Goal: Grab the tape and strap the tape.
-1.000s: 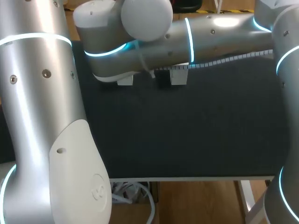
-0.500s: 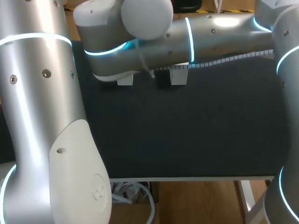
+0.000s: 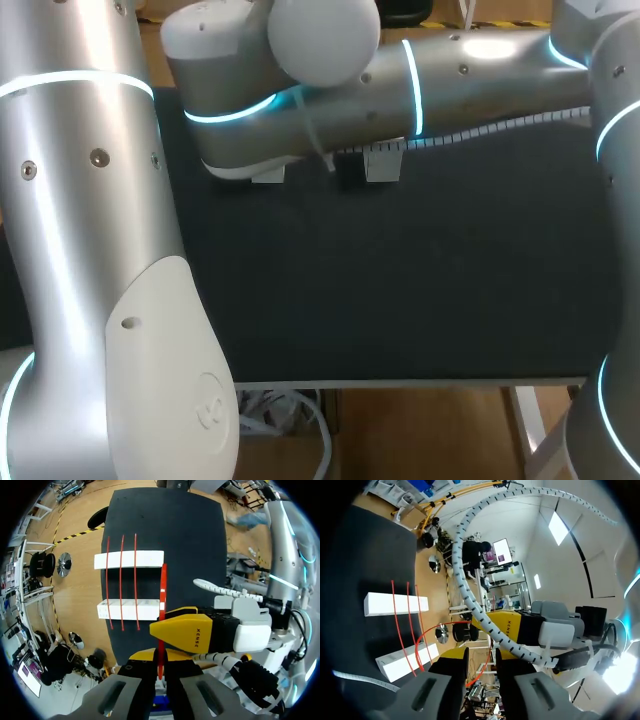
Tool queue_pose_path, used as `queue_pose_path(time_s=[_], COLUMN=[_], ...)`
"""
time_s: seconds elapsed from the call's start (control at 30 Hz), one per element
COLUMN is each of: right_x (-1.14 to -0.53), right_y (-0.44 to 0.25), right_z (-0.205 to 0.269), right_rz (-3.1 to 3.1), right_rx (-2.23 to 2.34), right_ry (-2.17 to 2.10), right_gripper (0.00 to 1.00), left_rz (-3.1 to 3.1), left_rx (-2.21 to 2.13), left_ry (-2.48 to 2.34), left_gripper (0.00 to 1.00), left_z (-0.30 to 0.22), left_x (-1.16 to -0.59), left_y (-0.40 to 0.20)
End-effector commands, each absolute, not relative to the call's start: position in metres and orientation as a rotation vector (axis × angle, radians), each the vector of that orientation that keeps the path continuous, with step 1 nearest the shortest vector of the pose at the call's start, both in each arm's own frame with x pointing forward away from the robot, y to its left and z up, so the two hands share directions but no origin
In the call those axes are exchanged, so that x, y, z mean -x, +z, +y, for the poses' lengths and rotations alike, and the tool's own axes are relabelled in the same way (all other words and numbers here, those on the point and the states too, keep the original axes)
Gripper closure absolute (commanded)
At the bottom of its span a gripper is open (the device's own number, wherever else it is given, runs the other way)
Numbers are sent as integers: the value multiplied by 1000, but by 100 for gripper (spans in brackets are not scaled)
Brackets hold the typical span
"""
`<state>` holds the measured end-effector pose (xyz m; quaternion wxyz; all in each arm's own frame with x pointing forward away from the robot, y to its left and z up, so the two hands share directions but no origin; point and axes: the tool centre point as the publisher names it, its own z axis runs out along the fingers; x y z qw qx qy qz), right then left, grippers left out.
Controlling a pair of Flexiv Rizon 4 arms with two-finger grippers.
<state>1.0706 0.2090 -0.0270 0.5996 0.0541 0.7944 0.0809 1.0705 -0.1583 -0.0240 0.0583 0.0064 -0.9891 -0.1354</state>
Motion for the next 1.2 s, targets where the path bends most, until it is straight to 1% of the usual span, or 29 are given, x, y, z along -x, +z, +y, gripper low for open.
queue_pose_path(time_s=[0.03, 0.07, 0.1, 0.13, 0.17, 0.2, 0.23, 0.3, 0.33, 0.37, 0.43, 0.5, 0.57, 0.63, 0.67, 0.73, 0.8, 0.87, 0.9, 0.97, 1.0, 1.03, 1.1, 1.17, 1.2], right_x=[-1054, -1050, -1047, -1044, -1041, -1039, -1037, -1033, -1031, -1031, -1029, -1028, -1031, -1035, -1038, -1043, -1048, -1052, -1054, -1057, -1059, -1060, -1062, -1064, -1065], right_y=[-27, -29, -30, -32, -33, -33, -34, -34, -33, -33, -32, -32, -33, -35, -35, -38, -39, -41, -42, -42, -42, -42, -42, -42, -41], right_z=[202, 202, 201, 199, 198, 196, 194, 189, 187, 185, 181, 173, 161, 147, 141, 128, 119, 110, 108, 105, 104, 103, 102, 102, 102], right_rz=[1872, 1881, 1888, 1897, 1904, 1909, 1913, 1918, 1918, 1917, 1916, 1913, 1912, 1908, 1905, 1898, 1901, 1910, 1910, 1910, 1910, 1910, 1912, 1917, 1913], right_rx=[-84, -77, -70, -62, -54, -49, -44, -37, -32, -30, -28, -27, -37, -57, -68, -91, -107, -144, -146, -161, -166, -166, -164, -143, -116], right_ry=[217, 221, 224, 225, 228, 231, 231, 235, 238, 240, 244, 242, 221, 184, 171, 129, 115, 110, 112, 116, 123, 124, 135, 159, 169], right_gripper=[94, 93, 89, 83, 73, 73, 76, 75, 87, 94, 93, 100, 98, 88, 81, 88, 87, 79, 82, 82, 81, 77, 58, 0, 0], left_rz=[-2592, -2592, -2592, -2592, -2592, -2592, -2592, -2592, -2592, -2592, -2592, -2592, -2592, -2592, -2592, -2592, -2592, -2592, -2592, -2592, -2592, -2592, -2592, -2592, -2592], left_rx=[-93, -93, -93, -93, -93, -93, -93, -93, -93, -93, -93, -93, -93, -93, -93, -93, -93, -93, -93, -93, -93, -93, -93, -93, -93], left_ry=[-375, -375, -375, -375, -375, -375, -375, -375, -375, -375, -375, -375, -375, -375, -375, -375, -375, -375, -375, -375, -375, -375, -375, -375, -375], left_gripper=[100, 100, 100, 100, 100, 100, 100, 100, 100, 100, 100, 100, 100, 100, 100, 100, 100, 100, 100, 100, 100, 100, 100, 100, 100], left_z=[-164, -164, -164, -164, -164, -164, -164, -164, -164, -164, -164, -164, -164, -164, -164, -164, -164, -164, -164, -164, -164, -164, -164, -164, -164], left_x=[-1077, -1077, -1077, -1077, -1077, -1077, -1077, -1077, -1077, -1077, -1077, -1077, -1077, -1077, -1077, -1077, -1077, -1077, -1077, -1077, -1077, -1077, -1077, -1077, -1077], left_y=[-21, -21, -21, -21, -21, -21, -21, -21, -21, -21, -21, -21, -21, -21, -21, -21, -21, -21, -21, -21, -21, -21, -21, -21, -21])
